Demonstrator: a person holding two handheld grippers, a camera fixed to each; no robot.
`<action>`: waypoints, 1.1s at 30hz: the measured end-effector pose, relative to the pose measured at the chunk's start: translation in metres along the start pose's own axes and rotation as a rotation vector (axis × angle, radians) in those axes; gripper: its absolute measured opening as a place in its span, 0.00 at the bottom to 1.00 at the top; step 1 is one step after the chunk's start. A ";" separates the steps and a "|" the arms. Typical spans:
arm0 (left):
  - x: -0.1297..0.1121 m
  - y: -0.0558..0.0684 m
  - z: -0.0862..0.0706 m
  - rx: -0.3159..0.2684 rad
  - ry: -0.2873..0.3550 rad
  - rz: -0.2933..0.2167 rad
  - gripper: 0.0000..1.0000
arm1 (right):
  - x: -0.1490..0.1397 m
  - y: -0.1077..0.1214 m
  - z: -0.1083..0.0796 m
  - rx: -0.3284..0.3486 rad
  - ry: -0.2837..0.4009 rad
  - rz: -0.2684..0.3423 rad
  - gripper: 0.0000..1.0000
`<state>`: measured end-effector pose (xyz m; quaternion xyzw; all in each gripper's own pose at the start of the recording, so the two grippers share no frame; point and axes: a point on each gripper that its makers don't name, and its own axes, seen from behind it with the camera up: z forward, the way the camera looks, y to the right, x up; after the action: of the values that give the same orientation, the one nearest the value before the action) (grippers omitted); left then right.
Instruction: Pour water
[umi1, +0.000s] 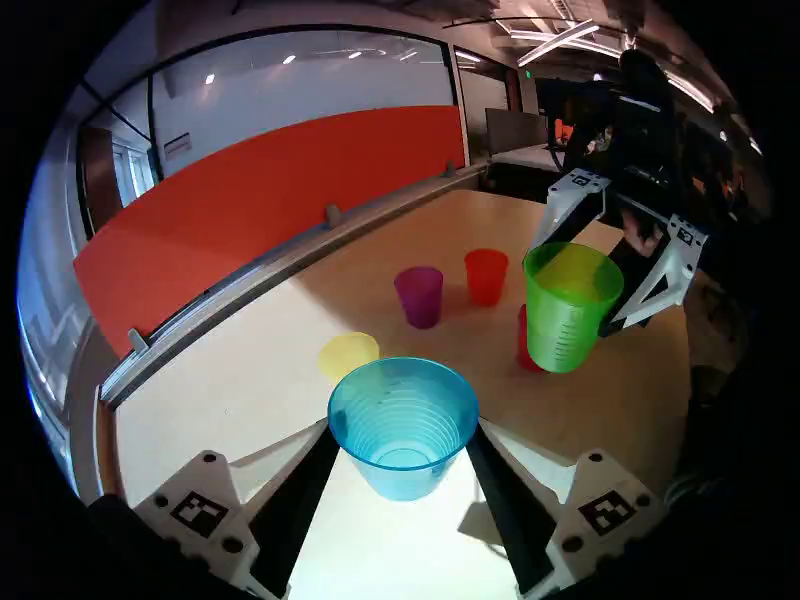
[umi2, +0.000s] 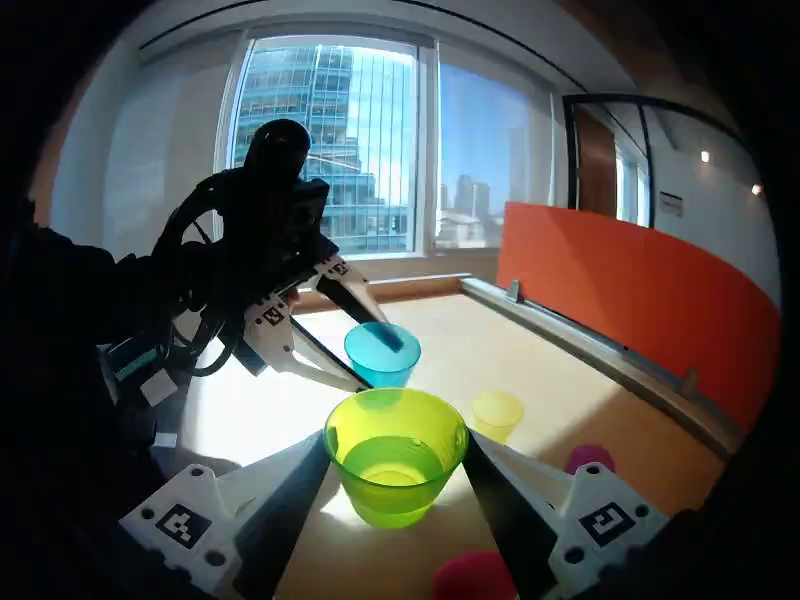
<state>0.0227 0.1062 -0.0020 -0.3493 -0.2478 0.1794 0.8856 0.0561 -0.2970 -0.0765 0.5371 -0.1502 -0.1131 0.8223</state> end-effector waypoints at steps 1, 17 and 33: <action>-0.002 0.001 0.002 -0.004 -0.007 0.001 0.85 | -0.002 0.001 0.001 0.000 -0.008 0.000 0.92; -0.038 0.010 0.033 -0.065 -0.122 0.014 0.86 | -0.035 0.007 0.016 0.005 -0.101 -0.001 0.92; -0.066 0.025 0.059 -0.123 -0.183 0.024 0.85 | -0.069 0.007 0.031 0.018 -0.174 0.016 0.92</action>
<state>-0.0681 0.1226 -0.0032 -0.3881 -0.3339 0.2056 0.8341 -0.0195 -0.2961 -0.0672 0.5315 -0.2262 -0.1514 0.8022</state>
